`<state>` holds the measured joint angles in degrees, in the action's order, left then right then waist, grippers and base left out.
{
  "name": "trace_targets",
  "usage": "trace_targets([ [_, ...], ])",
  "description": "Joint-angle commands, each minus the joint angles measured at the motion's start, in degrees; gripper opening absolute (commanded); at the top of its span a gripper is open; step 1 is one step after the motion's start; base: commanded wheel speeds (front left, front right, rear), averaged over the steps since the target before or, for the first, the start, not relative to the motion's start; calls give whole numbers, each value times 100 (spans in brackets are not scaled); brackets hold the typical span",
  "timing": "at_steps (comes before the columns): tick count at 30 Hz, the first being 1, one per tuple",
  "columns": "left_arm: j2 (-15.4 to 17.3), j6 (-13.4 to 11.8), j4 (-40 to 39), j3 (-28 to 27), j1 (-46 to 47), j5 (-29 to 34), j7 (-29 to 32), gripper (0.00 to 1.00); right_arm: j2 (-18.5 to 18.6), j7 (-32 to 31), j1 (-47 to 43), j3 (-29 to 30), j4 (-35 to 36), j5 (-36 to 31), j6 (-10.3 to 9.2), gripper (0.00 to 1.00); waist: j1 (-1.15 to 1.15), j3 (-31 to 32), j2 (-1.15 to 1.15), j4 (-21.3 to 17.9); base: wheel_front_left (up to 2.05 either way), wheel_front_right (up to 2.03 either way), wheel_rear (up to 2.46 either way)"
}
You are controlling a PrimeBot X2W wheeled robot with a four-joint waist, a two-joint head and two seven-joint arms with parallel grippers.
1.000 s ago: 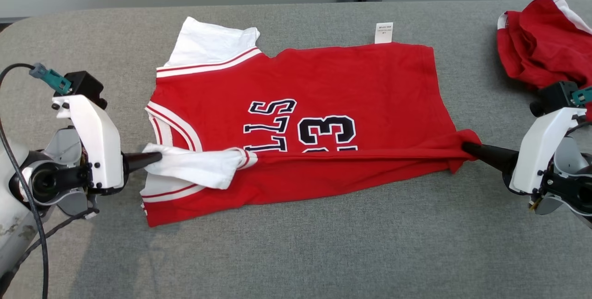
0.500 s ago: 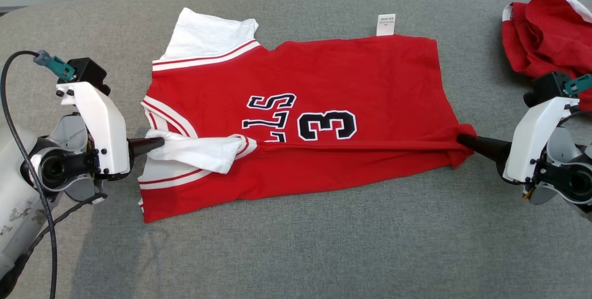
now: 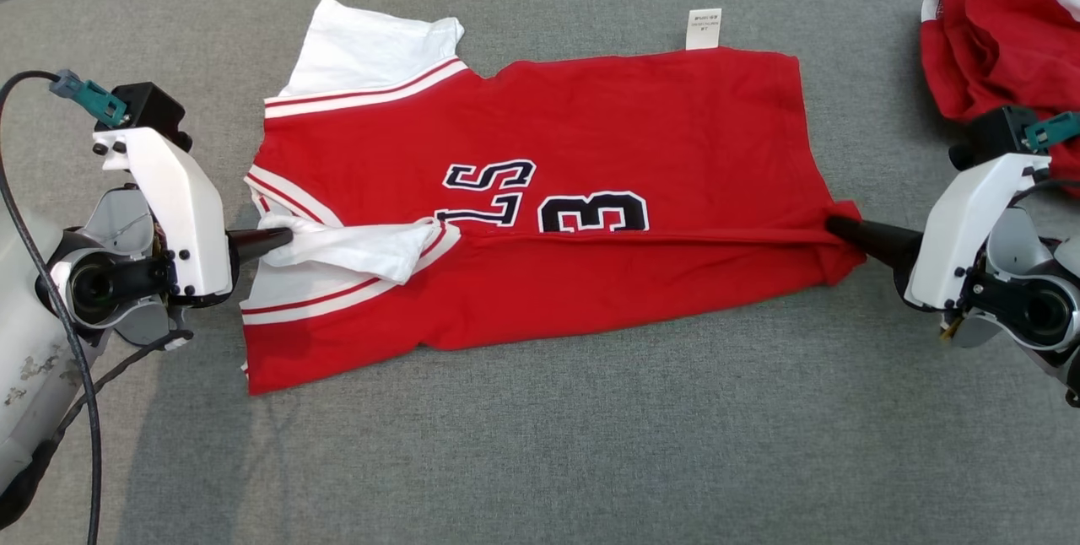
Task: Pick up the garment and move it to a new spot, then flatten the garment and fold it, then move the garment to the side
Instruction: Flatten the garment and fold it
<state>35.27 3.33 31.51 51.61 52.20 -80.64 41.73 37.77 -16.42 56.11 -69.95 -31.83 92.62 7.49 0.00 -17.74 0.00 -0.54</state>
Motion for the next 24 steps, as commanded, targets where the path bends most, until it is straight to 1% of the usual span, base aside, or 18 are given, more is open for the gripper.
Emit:
trace_targets([
  [1, 5, 19, 51, -10, 72, 50, -14, 0, -17, 62, 82, 30, 23, -38, 2, 0, 0, -17, 0, -3, 0, 0, 0],
  [10, -105, 94, 242, 28, 167, 68, 44, 0, -96, 155, 166, 80, -98, -130, 2, 0, 0, -52, 0, 40, 0, 0, 0],
  [11, -113, 105, 260, 28, 170, 66, 39, 0, -103, 157, 165, 83, -126, -127, 2, 8, 0, -47, 0, 43, 0, 0, 0],
  [12, -120, 117, 279, 28, 173, 65, 30, 0, -112, 159, 159, 89, -160, -120, 2, 24, 0, -41, 0, 45, 0, 0, 0],
  [13, -132, 124, 294, 27, 176, 67, 15, 0, -124, 161, 153, 94, -183, -114, 2, 49, 0, -36, 0, 47, 0, 0, 0],
  [14, -145, 135, 303, 19, 179, 71, -7, 33, -141, 167, 146, 96, -199, -112, 2, 100, 0, -31, 0, 47, 0, 0, 0],
  [15, -159, 149, 316, 8, 173, 71, -40, 73, -155, 180, 137, 99, -220, -113, 2, 100, 0, -22, 0, 47, 0, 0, 0],
  [16, -167, 166, 328, 3, 166, 72, -55, 100, -166, 188, 125, 104, -243, -112, 2, 100, 0, -12, 0, 46, 0, 0, 0],
  [24, -179, 225, 386, -22, 126, 84, -169, 100, -209, 324, -7, 180, -306, -64, 2, 100, 0, 123, 0, 29, 0, 0, 0],
])
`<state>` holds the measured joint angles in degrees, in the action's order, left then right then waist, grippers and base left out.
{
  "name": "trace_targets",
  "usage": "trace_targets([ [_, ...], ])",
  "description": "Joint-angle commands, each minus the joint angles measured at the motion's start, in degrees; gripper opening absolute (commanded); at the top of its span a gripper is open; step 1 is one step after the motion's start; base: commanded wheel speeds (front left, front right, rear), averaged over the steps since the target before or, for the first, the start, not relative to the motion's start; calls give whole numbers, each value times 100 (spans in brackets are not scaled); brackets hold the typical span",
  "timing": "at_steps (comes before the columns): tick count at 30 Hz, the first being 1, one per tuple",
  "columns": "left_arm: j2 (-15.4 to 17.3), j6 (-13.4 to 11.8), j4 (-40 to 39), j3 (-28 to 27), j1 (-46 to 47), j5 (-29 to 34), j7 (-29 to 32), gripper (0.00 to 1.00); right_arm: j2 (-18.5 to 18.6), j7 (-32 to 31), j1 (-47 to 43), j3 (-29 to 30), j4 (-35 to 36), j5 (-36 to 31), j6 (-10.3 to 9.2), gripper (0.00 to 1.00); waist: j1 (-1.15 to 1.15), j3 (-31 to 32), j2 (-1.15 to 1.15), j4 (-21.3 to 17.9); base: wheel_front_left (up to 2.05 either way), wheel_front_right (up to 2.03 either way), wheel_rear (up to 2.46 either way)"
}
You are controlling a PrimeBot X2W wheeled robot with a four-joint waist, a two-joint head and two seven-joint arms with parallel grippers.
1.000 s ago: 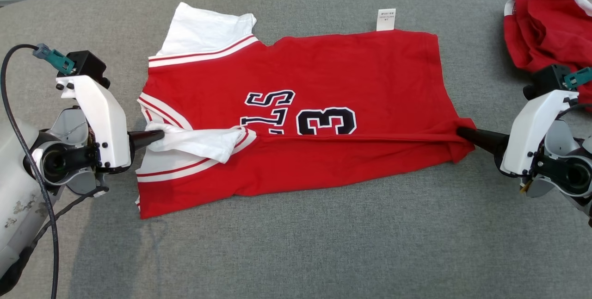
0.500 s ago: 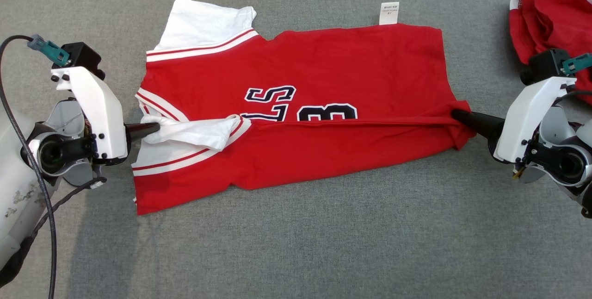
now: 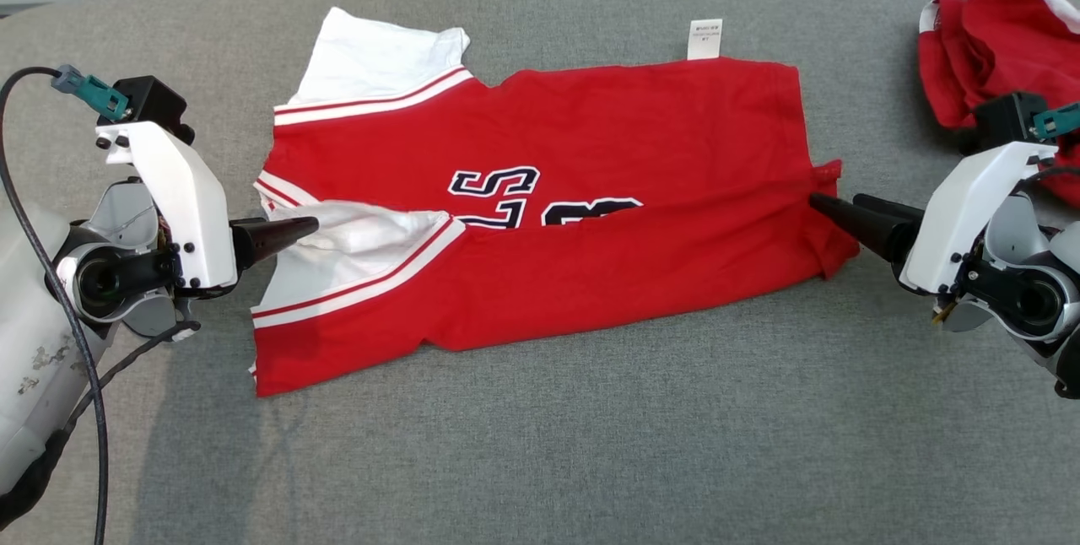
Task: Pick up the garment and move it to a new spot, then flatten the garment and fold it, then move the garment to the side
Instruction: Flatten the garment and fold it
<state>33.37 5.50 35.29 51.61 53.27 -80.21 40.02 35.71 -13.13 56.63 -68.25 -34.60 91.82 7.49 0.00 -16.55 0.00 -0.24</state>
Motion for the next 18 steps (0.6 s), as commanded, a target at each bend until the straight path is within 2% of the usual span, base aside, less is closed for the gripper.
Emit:
trace_targets([
  [1, 22, 11, 6, -28, 8, 51, -27, 100, 0, 57, -87, 35, -10, 19, 2, 100, 0, 39, 0, -3, 0, 0, 0],
  [11, 206, 113, -249, -90, -353, 76, -439, 100, 206, 667, -598, 215, 205, 75, 2, 100, 0, 543, 0, 3, 0, 0, 0],
  [15, 363, 139, -499, -239, -568, 192, -1074, 100, 271, 913, -857, 234, 240, 61, 2, 100, 0, 717, 0, -12, 0, 0, 0],
  [18, 455, 58, -714, -304, -857, 341, -1601, 100, 285, 1060, -1039, 236, 264, 59, 2, 100, 0, 794, 0, -15, 0, 0, 0],
])
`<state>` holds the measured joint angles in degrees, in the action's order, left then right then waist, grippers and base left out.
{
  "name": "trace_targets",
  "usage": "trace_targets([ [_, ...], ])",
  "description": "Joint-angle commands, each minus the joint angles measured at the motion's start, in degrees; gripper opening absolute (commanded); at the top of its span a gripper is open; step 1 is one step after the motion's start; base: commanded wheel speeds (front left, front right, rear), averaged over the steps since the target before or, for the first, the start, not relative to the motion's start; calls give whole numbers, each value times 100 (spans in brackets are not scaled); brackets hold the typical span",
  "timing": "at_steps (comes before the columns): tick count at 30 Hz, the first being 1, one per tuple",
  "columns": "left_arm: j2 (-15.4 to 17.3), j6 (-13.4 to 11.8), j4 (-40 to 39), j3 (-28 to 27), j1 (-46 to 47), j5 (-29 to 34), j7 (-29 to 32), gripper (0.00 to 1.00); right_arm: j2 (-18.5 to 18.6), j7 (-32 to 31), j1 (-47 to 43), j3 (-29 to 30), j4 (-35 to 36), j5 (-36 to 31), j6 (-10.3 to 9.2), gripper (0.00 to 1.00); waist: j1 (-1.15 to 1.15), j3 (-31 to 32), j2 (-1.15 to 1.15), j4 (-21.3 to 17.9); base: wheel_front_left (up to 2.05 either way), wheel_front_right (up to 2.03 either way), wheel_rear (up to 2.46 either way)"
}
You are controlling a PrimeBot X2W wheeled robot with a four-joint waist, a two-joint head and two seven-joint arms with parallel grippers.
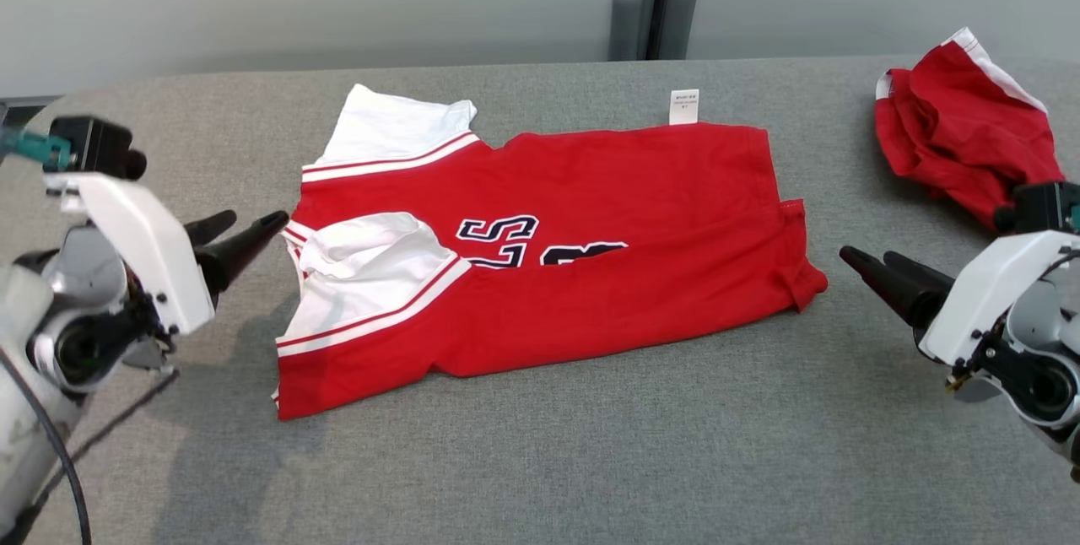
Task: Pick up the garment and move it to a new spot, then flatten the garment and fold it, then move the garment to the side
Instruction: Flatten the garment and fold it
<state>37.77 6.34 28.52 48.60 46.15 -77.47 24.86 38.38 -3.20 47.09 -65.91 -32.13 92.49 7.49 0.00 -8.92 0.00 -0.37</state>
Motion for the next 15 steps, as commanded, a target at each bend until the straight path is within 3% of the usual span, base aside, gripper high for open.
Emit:
trace_targets([
  [1, 63, -92, -118, -37, -232, 138, -296, 100, 22, 117, -131, 6, 11, -17, 2, 100, 0, 46, 0, -2, 0, 0, 0],
  [8, 131, -839, -725, -126, -1079, 642, -1745, 100, -51, 517, -408, 44, -88, -98, 2, 100, 0, 60, 0, 77, 0, 0, 0],
  [15, -85, -1554, -1131, -106, -1849, 937, -2715, 100, -158, 731, -561, 57, -310, -119, 2, 100, 0, 27, 0, 208, 0, 0, 0],
])
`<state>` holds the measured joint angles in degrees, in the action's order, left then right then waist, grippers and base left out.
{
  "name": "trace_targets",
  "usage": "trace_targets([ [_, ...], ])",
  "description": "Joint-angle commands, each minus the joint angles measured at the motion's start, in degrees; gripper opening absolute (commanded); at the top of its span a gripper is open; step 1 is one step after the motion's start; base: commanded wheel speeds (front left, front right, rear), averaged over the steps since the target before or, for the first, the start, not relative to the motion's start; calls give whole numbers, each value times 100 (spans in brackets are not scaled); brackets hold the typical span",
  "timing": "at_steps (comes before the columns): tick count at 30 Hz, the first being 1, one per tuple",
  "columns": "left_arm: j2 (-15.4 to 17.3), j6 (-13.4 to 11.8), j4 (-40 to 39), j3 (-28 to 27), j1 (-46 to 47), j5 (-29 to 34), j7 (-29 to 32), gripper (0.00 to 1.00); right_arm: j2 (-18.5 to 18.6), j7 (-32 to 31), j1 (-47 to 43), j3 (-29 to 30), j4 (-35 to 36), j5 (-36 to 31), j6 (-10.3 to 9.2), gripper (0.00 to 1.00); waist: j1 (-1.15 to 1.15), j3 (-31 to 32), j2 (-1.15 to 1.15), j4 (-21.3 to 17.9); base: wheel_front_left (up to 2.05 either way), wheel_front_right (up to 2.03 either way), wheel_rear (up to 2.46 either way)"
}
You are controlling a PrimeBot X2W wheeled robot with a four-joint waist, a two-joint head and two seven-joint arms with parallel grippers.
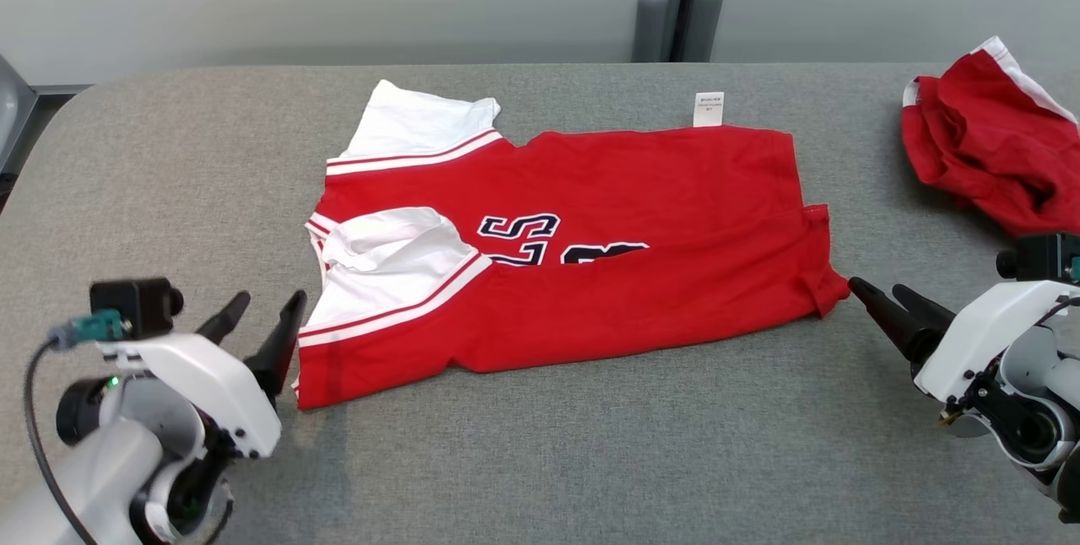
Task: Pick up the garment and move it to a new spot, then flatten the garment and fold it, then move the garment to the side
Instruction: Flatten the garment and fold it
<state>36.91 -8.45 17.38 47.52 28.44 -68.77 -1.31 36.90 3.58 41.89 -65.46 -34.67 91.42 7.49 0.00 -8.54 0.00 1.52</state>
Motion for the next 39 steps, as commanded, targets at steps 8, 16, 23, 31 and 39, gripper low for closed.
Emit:
trace_targets([
  [8, -274, -534, -9, 113, -504, 234, -520, 100, -176, 12, 37, 17, -252, -43, 2, 100, 0, -60, 0, 115, 0, 0, 0],
  [16, -568, -390, 335, 236, -562, 110, -404, 100, -302, -138, 165, -48, -355, -124, 2, 100, 0, -127, 0, 147, 0, 0, 0],
  [23, -800, -219, 879, 312, -433, 2, -234, 100, -414, -336, 250, -116, -584, -167, 2, 100, 0, -191, 0, 121, 0, 0, 0],
  [31, -992, -16, 1272, 424, -265, 16, -100, 100, -567, -578, 387, -200, -966, -191, 2, 100, 0, -314, 0, 103, 0, 0, 0],
  [39, -1133, 102, 1421, 499, -186, -6, 7, 100, -866, -1023, 468, -289, -1433, -112, 2, 100, 0, -332, 0, 174, 0, 0, 0],
])
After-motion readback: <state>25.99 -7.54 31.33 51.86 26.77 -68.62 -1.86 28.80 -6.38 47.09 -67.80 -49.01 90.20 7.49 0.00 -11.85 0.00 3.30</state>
